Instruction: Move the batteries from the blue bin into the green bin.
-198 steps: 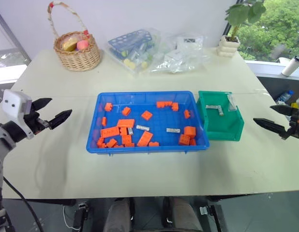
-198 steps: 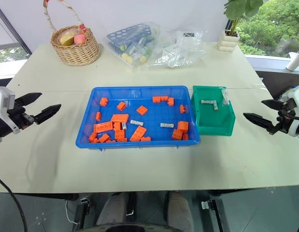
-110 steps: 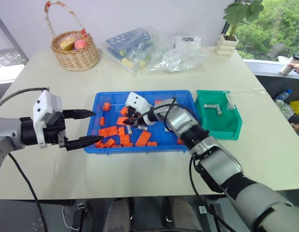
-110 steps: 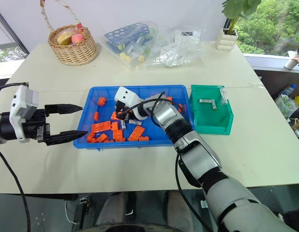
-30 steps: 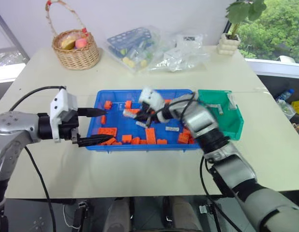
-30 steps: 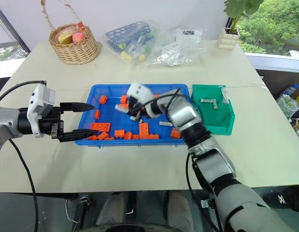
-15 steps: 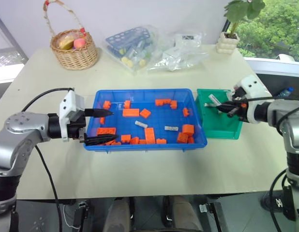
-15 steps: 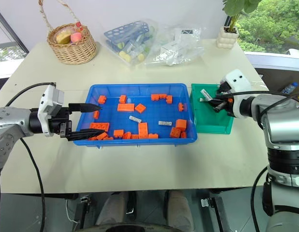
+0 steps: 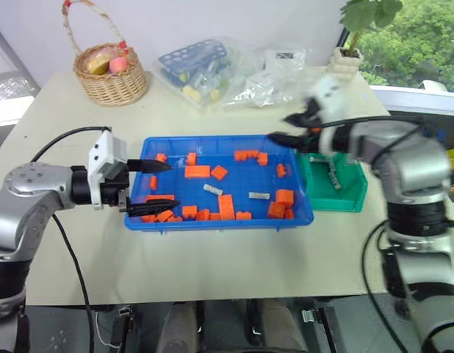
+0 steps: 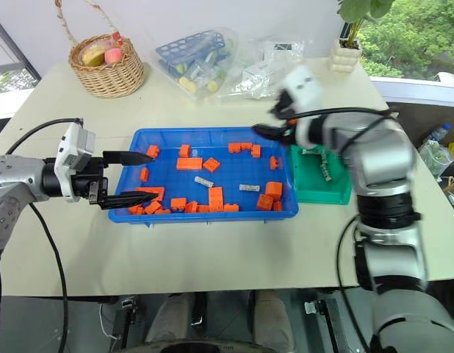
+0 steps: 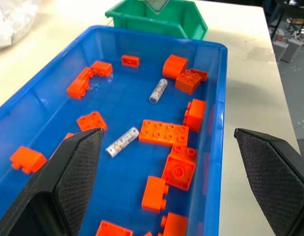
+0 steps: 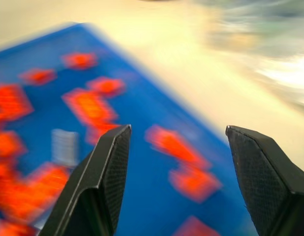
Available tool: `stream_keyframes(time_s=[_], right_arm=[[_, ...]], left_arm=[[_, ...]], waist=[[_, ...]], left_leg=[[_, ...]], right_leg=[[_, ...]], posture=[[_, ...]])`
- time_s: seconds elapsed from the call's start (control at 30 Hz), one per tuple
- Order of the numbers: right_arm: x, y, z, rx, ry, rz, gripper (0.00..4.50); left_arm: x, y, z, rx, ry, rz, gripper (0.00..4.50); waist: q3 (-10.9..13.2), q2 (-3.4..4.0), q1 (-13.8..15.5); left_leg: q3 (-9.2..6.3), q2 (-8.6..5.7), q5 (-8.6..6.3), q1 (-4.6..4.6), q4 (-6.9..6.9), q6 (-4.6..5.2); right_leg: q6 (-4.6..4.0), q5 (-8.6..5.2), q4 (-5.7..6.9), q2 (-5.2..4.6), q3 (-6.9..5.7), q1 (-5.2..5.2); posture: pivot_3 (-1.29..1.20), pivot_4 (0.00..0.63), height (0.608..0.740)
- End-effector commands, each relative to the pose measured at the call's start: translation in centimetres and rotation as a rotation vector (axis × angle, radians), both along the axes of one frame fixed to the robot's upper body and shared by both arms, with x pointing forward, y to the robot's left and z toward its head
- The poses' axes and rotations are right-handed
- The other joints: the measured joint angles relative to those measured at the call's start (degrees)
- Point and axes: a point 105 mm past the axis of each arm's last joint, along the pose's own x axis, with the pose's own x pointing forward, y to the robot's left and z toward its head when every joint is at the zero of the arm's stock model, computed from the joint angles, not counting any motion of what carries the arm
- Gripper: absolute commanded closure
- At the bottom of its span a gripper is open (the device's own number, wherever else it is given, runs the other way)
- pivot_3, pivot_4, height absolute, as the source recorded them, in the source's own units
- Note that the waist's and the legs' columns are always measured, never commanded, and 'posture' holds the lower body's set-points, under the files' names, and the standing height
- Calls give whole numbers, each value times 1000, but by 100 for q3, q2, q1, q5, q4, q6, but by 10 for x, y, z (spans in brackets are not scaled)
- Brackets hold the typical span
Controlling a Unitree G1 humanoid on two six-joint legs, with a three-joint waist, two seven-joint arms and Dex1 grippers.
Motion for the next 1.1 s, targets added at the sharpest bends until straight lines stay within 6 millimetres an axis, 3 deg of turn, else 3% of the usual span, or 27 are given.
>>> stream_keyframes(time_s=[0.03, 0.13, 0.27, 0.63, 0.73, 0.87, 0.9, 1.0, 1.1], right_arm=[[-9, 46, -15, -30, 18, 110, 1364], [-15, 74, -39, -62, 82, 171, 1364], [-12, 91, -60, -79, 127, 181, 1364], [0, 80, -103, -146, 200, 143, 1364], [1, 77, -108, -147, 205, 138, 2215], [0, 76, -101, -128, 199, 143, 4260], [0, 76, -96, -114, 189, 141, 4446], [1, 71, -67, -27, 174, 123, 4446], [4, 50, -25, 49, 108, 65, 4446]], left_arm=[[-3, 2, 10, 13, -39, 6, 0], [-4, 2, 11, 15, -42, 8, 0], [-7, 1, 11, 22, -43, 0, 0], [-9, 0, 13, 18, -53, 9, 0], [-9, 0, 13, 18, -52, 6, 0], [-7, -2, 13, 13, -54, -4, 0], [-6, -2, 13, 11, -54, -7, 0], [-4, -4, 12, 6, -54, -17, 0], [0, -6, 11, -1, -53, -25, 0]], waist=[[0, -1, 15], [0, -6, 20], [-1, -9, 9], [-1, -9, -11], [-1, -9, -11], [-1, -9, -15], [-1, -9, -12], [-1, -10, 1], [-1, -10, 18]], left_leg=[[0, 0, 0, -4, 6, 0], [-1, -2, 0, -5, 19, 0], [0, -3, 0, -3, 22, 0], [1, -2, 0, 1, 14, 0], [2, -3, 0, 1, 15, 0], [1, -2, 0, 3, 14, -1], [1, -2, 0, 3, 14, 0], [1, -2, 0, 2, 14, -1], [1, -2, 0, 1, 15, -1]], right_leg=[[1, 0, 1, -1, 0, -1], [0, 0, 0, -6, -1, 7], [-2, -1, 0, -10, -2, 8], [2, 1, 2, -7, -3, 7], [2, 1, 1, -8, -2, 7], [3, 2, 3, -7, -2, 7], [3, 2, 3, -7, -2, 8], [3, 2, 3, -7, -3, 8], [3, 2, 2, -8, -2, 8]], posture=[[0, 150, 736], [0, 150, 736], [0, 150, 736], [0, 150, 736], [0, 150, 736], [0, 150, 736], [0, 150, 736], [0, 150, 736], [0, 150, 736]])
